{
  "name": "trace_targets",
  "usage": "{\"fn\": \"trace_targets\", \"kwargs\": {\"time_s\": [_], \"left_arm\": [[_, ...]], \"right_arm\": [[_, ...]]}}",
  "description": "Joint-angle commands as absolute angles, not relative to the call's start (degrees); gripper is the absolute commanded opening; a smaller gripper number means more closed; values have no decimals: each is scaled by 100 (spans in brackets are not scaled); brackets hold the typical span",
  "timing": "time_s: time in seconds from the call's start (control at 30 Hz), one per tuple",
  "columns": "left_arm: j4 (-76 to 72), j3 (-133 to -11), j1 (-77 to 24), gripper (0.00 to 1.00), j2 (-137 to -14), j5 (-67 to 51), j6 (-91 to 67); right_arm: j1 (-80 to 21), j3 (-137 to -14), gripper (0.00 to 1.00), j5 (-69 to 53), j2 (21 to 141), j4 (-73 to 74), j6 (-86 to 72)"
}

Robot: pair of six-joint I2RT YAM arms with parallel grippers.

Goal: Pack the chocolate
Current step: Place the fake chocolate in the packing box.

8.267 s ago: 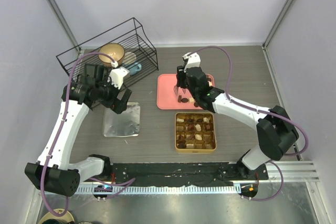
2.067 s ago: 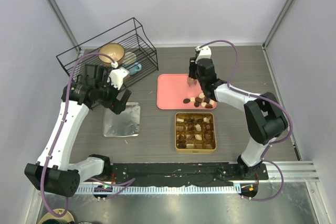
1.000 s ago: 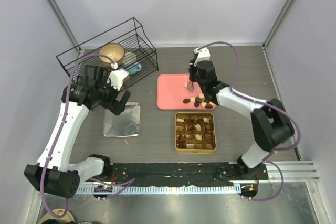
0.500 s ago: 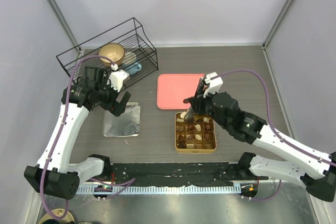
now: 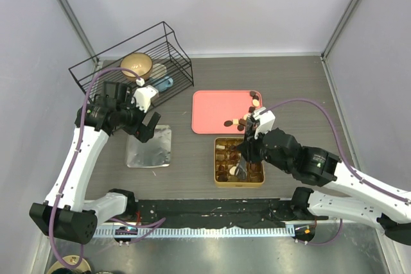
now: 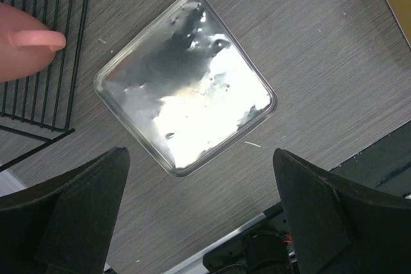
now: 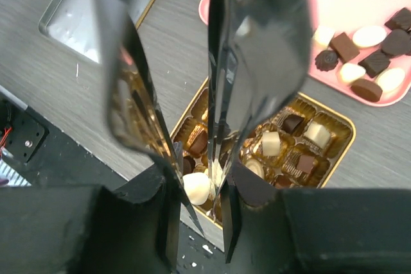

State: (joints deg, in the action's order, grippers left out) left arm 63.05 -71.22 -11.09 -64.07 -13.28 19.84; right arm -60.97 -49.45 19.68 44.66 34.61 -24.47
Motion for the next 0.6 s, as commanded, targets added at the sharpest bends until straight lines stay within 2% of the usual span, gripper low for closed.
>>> {"fn": "trace_targets", "kwargs": {"time_s": [0.0, 0.23, 0.4, 0.57], "left_arm": [[6223, -7260, -1072, 100, -6381, -1433, 1907], [6275, -7365, -1072, 100, -6451, -1424, 1881], [6258, -7348, -1072, 100, -6434, -1433, 1881], [6275, -7339, -1072, 100, -6416, -1441, 1890]], "right_arm": [[-6161, -4843, 32, 1881, 4465, 3331, -2566], [-6196, -4729, 38, 1810, 4570, 3103, -2566], [-6205, -4728, 48, 1898, 4561, 3041, -2514], [-6205, -4877, 49, 2135, 4597, 3006, -2391]]}}
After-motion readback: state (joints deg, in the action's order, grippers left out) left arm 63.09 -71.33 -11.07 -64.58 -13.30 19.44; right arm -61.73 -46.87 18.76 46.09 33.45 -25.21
